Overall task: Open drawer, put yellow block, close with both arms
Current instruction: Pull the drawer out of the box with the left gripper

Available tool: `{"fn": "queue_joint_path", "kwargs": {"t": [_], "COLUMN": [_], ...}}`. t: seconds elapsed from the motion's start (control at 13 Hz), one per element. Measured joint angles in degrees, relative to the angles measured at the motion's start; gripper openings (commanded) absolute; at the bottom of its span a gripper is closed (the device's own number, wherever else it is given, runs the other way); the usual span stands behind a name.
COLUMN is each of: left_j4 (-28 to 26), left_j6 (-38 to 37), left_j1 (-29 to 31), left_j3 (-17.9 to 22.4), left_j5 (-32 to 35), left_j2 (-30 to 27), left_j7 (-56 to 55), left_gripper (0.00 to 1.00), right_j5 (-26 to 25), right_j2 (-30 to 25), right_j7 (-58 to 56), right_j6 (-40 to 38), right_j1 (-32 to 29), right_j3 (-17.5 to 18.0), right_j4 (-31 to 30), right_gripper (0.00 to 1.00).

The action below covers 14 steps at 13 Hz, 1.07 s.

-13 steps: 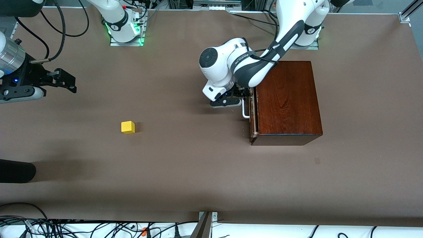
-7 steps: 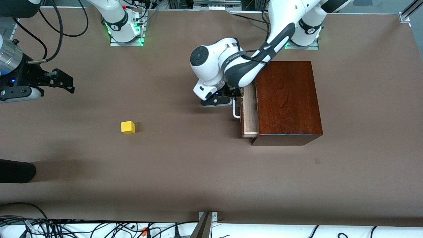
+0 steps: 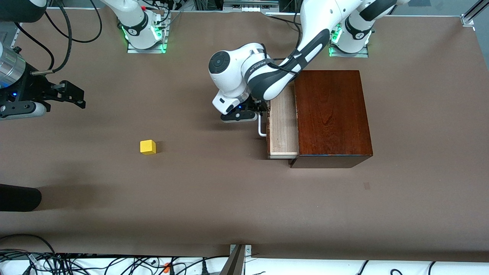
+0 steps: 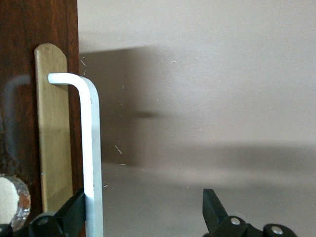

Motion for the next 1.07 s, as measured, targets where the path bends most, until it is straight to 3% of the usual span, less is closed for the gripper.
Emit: {"fn": "queue_joint_path", "kwargs": {"t": [0.84,1.07], "left_j4": [4.0,7.4], "left_j6": [7.4,5.0], "left_j1": [-2.7,-1.5], "left_j3": [-1.1,-2.1], "left_j5": [-0.6,-3.6], "left_j2": [1.9,-0.1], "left_j7": [-2.7,-2.8], "left_gripper": [1.00,1.00], "right_j5": [0.0,0.0], "right_j2": [1.5,1.7], "right_j7": [0.0,0.0], "right_j6": [0.1,0.3], "right_j1": [-1.5,-1.6], "right_j3": [-0.2,-0.2], "right_j4": [0.0,0.0], "right_gripper": [1.00,1.00]}}
